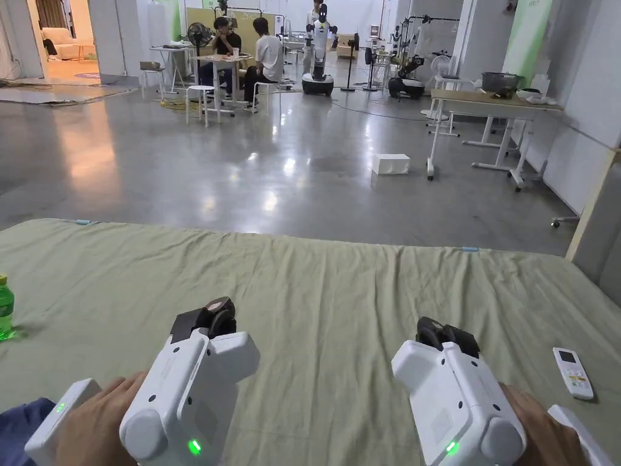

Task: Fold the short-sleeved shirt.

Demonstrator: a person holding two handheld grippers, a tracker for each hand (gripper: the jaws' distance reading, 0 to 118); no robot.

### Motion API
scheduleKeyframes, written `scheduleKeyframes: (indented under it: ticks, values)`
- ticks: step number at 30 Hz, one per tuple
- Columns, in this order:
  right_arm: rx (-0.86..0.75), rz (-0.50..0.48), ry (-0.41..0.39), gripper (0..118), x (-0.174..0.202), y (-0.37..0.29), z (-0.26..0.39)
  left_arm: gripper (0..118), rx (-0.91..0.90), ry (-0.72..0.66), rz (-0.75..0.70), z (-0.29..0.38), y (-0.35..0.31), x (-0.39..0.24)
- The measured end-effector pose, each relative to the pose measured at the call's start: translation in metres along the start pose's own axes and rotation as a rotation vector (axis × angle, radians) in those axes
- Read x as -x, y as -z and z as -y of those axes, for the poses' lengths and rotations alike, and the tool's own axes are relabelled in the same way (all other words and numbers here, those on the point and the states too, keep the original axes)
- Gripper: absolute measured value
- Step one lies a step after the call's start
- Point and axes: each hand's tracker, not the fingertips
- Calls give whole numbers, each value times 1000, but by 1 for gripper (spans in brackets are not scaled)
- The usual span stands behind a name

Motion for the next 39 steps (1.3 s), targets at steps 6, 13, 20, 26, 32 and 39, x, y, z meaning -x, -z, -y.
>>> scheduleKeyframes:
  ticks: [6, 13, 20, 26, 32, 39]
  values:
    - [95, 80, 720, 1, -28, -2, 10, 6, 107, -825, 6, 8, 3, 19]
    - [201, 156, 1300, 0, -35, -25, 26, 6, 60, -1290, -65, 21, -11, 27]
    - [172, 128, 1198, 0, -29, -9, 24, 6, 38, -1141, -53, 18, -10, 38]
    - [148, 66, 1171, 0, -19, -5, 10, 6, 99, -1128, -18, 46, -23, 49]
    - [112, 18, 1114, 0, 5, -1, -15, 6, 290, -1115, 28, 117, -39, 60]
    - [106, -71, 1101, 1, 27, -2, -29, 6, 614, -1091, 108, 228, -57, 65]
